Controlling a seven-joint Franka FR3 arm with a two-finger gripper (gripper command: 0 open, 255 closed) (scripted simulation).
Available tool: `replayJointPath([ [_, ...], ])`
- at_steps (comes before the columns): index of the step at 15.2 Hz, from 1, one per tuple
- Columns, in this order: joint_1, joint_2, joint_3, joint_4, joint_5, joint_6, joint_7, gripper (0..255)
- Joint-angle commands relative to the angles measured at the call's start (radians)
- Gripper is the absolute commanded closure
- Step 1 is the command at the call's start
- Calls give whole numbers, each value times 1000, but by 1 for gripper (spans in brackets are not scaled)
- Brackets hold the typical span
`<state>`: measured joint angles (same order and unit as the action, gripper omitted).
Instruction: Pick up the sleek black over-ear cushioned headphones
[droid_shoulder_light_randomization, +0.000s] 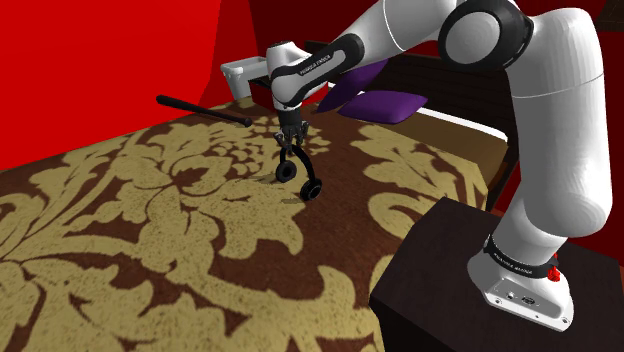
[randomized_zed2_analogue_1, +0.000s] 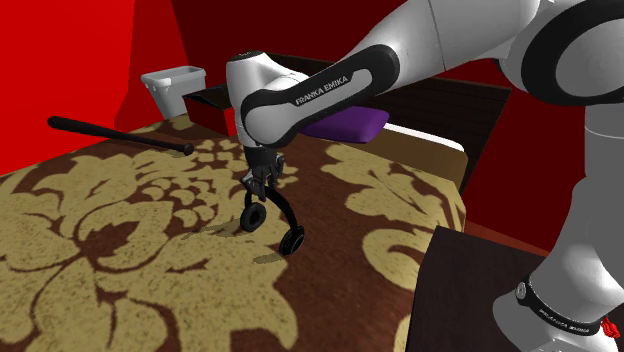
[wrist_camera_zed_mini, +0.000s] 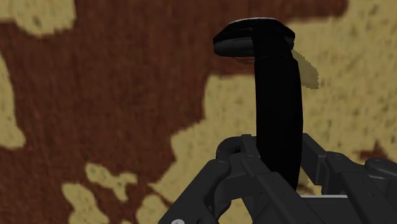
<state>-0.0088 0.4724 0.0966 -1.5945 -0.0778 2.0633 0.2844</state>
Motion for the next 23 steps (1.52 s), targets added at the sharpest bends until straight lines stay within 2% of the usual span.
replayJointPath([
  [1, 0, 0, 0, 0, 0, 0, 0, 255],
  [6, 0, 2, 0, 0, 0, 2, 0, 255],
  [21, 0, -52, 4, 122, 9, -174, -9, 255],
  [23, 0, -53, 4, 123, 9, -176, -9, 255],
])
